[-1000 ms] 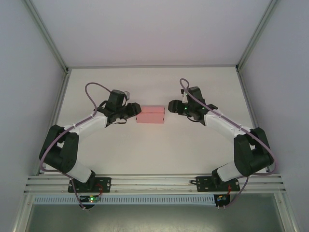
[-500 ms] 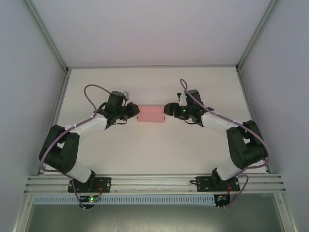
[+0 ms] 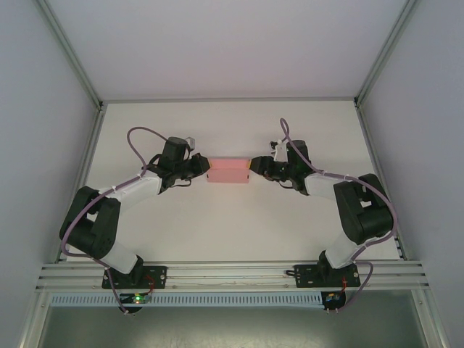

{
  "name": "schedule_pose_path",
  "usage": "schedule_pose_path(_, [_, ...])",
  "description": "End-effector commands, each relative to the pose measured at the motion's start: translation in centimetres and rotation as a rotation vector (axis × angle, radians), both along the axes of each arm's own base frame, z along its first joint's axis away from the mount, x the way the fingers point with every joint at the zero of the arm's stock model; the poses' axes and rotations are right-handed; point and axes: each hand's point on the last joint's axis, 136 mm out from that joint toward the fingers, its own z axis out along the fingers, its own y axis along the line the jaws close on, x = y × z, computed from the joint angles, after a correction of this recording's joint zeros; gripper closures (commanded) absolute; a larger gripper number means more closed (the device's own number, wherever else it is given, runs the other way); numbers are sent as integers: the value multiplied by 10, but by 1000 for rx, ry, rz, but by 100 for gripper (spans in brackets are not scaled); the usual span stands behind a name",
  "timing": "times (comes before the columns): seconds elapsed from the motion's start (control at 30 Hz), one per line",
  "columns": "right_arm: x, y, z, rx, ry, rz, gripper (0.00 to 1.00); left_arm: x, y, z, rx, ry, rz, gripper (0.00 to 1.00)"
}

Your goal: Assemble paper box

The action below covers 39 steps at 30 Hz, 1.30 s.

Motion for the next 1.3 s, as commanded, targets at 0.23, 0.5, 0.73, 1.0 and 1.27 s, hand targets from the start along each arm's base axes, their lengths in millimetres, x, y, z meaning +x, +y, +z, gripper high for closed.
schedule_pose_path(0.23, [-66,-52,-139,-352,309,-118,82,-39,18,-77,127,283,15,100])
schedule_pose_path(0.5, [-69,-50,-157,-446,222,-63,100,-43,12,-90,120,169,-108,100])
schedule_pose_path(0.73, [-62,-52,-149,-469,161,-58,100,-42,10,-96,138,153,-146,100])
schedule_pose_path(1.0, [-37,-21,-91,-373,94,26,78,-39,3,-85,150,206,-190,100])
schedule_pose_path(1.27, [35,2,11,-207,-21,14,50,-21,-7,-74,146,213,-210,100])
